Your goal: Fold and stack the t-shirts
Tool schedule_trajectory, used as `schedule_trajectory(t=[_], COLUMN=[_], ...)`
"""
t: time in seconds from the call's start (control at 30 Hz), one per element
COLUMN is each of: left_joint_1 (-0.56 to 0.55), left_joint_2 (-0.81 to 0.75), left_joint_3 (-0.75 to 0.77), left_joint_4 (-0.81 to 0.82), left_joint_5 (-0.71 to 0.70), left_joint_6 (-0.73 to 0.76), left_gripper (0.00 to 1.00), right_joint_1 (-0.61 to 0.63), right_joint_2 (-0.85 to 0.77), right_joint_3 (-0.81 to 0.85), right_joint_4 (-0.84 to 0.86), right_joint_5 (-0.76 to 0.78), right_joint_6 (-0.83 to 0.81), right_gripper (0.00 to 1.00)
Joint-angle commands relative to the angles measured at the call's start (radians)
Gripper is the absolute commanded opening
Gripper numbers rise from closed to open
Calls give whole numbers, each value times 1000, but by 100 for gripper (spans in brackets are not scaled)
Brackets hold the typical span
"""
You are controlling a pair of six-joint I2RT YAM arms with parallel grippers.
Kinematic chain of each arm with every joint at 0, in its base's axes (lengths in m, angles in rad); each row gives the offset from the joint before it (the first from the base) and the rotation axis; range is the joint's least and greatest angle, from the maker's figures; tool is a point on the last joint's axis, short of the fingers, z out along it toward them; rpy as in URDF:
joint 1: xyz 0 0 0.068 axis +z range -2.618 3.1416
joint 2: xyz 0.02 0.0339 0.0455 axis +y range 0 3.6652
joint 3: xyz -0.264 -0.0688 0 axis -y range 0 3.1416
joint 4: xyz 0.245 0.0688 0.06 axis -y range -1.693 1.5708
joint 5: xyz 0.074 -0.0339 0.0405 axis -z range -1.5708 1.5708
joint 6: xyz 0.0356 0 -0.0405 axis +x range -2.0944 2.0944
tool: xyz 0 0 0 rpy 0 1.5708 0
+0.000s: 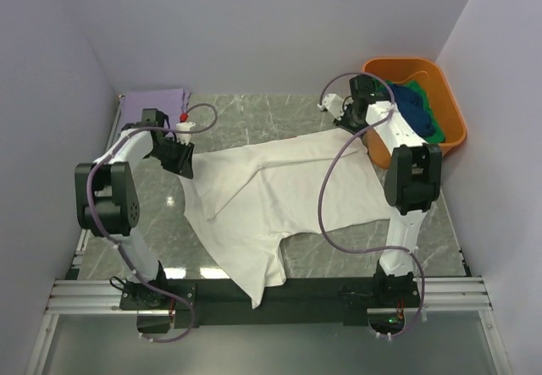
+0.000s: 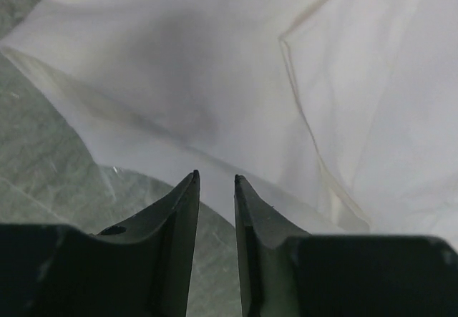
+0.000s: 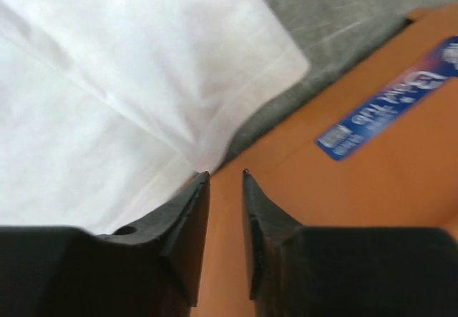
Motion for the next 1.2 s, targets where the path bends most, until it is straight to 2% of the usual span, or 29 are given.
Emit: schedule_trajectory(t=[0.0, 0.23, 0.5, 0.7, 0.77, 0.83, 0.93, 1.0, 1.1, 1.17], left_joint_1=[-8, -13, 43, 128, 138, 147, 148, 147, 144, 132], left_joint_2=[73, 184, 284, 377, 428, 469, 443, 361, 249, 210], left_joint_3=[59, 52, 67, 230, 329, 438, 513, 512, 472, 435], left_joint_4=[98, 117, 92, 68, 46, 16, -72, -145, -199, -189], left_joint_5=[-49, -156, -335, -427, -437, -408, -249, -88, 61, 86], left_joint_6=[-130, -149, -92, 0, 26, 40, 105, 190, 250, 227], left_gripper=[31, 24, 12, 11, 10, 12, 18, 22, 30, 34], right_joint_1=[34, 102, 171, 257, 292, 333, 329, 309, 256, 220], right_joint_2=[63, 67, 87, 50, 42, 36, 40, 37, 19, 7], right_joint_3=[10, -129, -249, -298, -303, -300, -248, -194, -108, -48], right_joint_4=[-104, -2, -15, -77, -113, -125, -157, -183, -231, -263], right_joint_5=[-3, 85, 133, 61, 35, -2, -51, -52, -77, -109], right_joint_6=[108, 160, 197, 261, 285, 306, 349, 360, 363, 366], right_gripper=[31, 28, 27, 27, 28, 28, 29, 29, 30, 31])
